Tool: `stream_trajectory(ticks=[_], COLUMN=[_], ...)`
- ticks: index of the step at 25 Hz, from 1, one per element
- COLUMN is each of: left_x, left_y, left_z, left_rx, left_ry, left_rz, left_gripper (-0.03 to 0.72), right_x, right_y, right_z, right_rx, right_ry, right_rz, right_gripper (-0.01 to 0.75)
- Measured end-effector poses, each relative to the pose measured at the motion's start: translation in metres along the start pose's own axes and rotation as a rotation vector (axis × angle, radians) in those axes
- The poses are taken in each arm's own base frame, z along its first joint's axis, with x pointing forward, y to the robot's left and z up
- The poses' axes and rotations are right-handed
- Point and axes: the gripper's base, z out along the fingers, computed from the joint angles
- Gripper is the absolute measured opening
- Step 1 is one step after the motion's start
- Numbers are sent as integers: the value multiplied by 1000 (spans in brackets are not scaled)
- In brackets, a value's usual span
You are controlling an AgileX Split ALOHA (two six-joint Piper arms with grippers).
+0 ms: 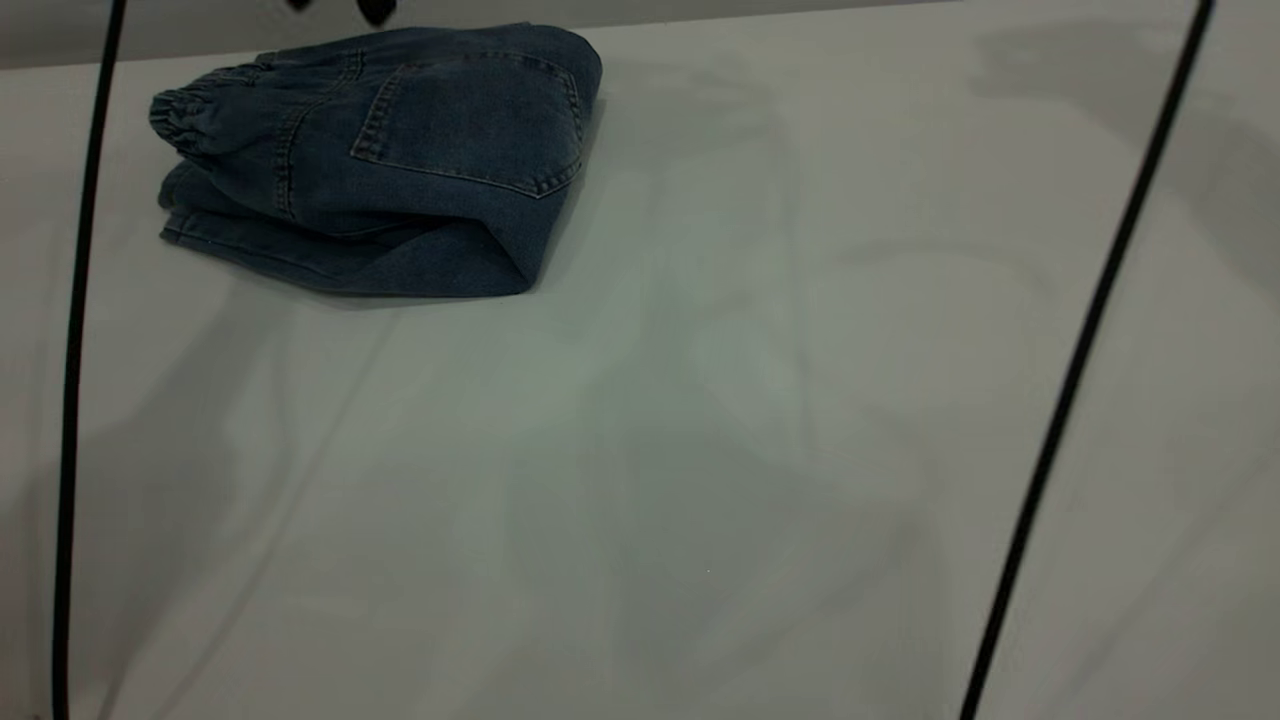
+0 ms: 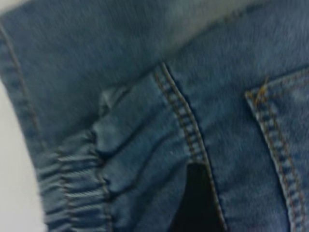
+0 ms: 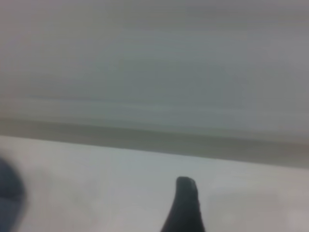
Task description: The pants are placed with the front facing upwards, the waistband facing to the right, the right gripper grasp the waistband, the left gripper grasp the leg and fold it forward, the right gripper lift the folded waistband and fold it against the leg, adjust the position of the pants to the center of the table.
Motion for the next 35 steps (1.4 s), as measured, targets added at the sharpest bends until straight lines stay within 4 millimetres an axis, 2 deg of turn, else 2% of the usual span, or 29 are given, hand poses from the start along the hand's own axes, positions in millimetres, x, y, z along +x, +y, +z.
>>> stream_trajectory(ticks=[5, 9, 15, 18, 23, 29, 35], left_x=[22, 35, 44, 47, 48, 45, 42], left_y=[-3, -5, -7, -8, -13, -48, -94], left_z=[29, 52, 89, 99, 101, 104, 104], left_rx=[14, 31, 45, 57, 106, 170, 174], left_ry=[126, 206, 272, 293, 292, 310, 315], left_rz=[7, 9, 14, 9, -18, 12, 104], left_gripper=[493, 493, 493, 493, 491, 491, 492], right_x=[-4, -3, -4, -4, -4, -4, -4], right_y=[-1, 4, 5, 5, 5, 5, 5], right_z=[-23, -21, -21, -21, -21, -21, -21], right_rx=[32, -15, -24, -24, -24, -24, -24], right_ry=[-19, -14, -16, -16, -16, -16, -16], right_rz=[-14, 3, -1, -10, -12, -12, -13], right_gripper=[514, 514, 514, 514, 514, 514, 513])
